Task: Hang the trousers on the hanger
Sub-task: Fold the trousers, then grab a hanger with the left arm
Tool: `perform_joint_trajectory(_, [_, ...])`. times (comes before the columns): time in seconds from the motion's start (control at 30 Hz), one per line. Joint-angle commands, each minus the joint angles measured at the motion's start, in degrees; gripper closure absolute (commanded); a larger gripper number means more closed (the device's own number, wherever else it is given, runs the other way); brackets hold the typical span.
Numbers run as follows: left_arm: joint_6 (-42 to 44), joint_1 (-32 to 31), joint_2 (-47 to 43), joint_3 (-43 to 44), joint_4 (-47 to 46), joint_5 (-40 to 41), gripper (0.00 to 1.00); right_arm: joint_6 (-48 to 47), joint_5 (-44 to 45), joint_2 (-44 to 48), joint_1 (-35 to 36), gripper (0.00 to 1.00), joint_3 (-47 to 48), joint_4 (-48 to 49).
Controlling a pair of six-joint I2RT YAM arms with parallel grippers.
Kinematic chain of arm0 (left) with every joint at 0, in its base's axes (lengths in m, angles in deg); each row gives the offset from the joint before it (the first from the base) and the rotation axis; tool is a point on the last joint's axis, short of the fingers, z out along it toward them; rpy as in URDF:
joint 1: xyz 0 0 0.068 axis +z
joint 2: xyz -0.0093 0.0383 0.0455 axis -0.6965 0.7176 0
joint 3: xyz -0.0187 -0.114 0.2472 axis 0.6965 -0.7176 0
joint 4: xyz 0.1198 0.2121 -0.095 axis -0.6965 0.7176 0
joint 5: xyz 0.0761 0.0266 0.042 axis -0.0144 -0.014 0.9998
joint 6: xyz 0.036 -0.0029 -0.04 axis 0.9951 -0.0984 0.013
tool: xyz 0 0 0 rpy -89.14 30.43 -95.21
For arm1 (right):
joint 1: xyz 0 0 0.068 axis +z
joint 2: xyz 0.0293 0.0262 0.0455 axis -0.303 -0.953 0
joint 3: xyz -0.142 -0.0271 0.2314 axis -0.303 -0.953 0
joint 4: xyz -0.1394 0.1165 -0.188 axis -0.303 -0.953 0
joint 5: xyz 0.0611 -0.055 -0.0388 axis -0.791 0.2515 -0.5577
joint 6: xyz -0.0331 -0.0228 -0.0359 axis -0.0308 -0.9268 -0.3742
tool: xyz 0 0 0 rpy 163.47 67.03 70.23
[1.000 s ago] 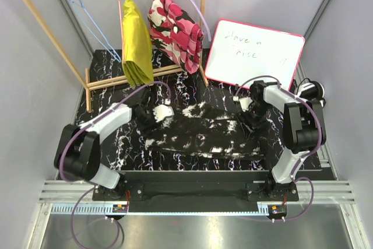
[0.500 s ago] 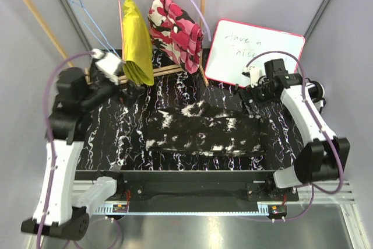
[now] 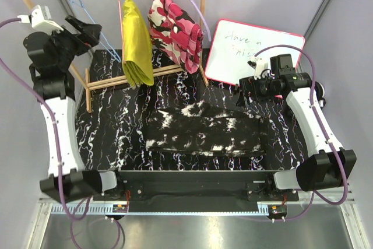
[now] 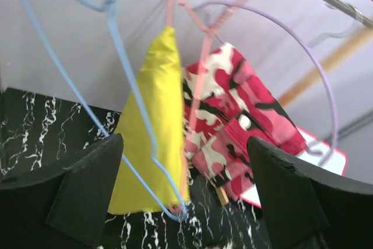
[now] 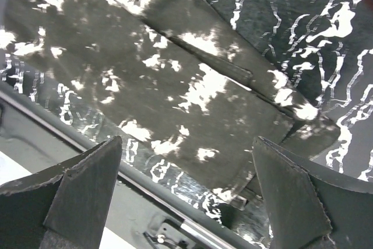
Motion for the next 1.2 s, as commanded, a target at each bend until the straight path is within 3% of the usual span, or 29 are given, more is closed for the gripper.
perform_joint_trajectory(0.0, [-12.4, 4.9, 3.4, -3.2, -12.9, -9.9, 0.14, 2.4, -4.8, 0.5, 0.1, 0.00, 1.2, 1.0])
perform_joint_trajectory(0.03, [-12.5, 5.1, 4.8, -4.1, -17.6, -11.0, 0.20, 2.4, -5.8, 0.2, 0.1, 0.00, 1.2, 1.0])
perform_joint_trajectory(0.17, [-11.1, 5.0, 9.1, -5.5, -27.0, -18.0, 0.30, 2.2, -7.1, -0.4, 0.1, 0.00, 0.8, 0.9])
perform_joint_trajectory(0.3, [-14.3, 5.0, 12.3, -7.1, -34.3, -21.6, 0.34, 1.7, -7.7, -0.4, 0.1, 0.01, -0.4, 0.8])
perform_joint_trajectory(0.57, [-22.5, 5.1, 15.0, -9.2, -47.1, -21.9, 0.60, 1.8, -7.9, -1.4, 0.1, 0.04, 0.0, 0.2])
perform_joint_trajectory(0.67, [-23.8, 5.0, 14.4, -8.5, -50.6, -22.1, 0.71, 1.9, -8.4, -1.9, 0.1, 0.05, -0.2, 0.2])
perform_joint_trajectory(0.83, [-23.0, 5.2, 14.3, -6.8, -51.8, -22.6, 0.98, 2.0, -9.1, -2.2, 0.1, 0.06, 0.3, 0.0])
perform_joint_trajectory(1.17, [-19.2, 6.4, 12.5, -7.5, -48.8, -26.1, 1.00, 1.1, -9.2, -1.0, 0.1, 0.06, -0.4, -0.4])
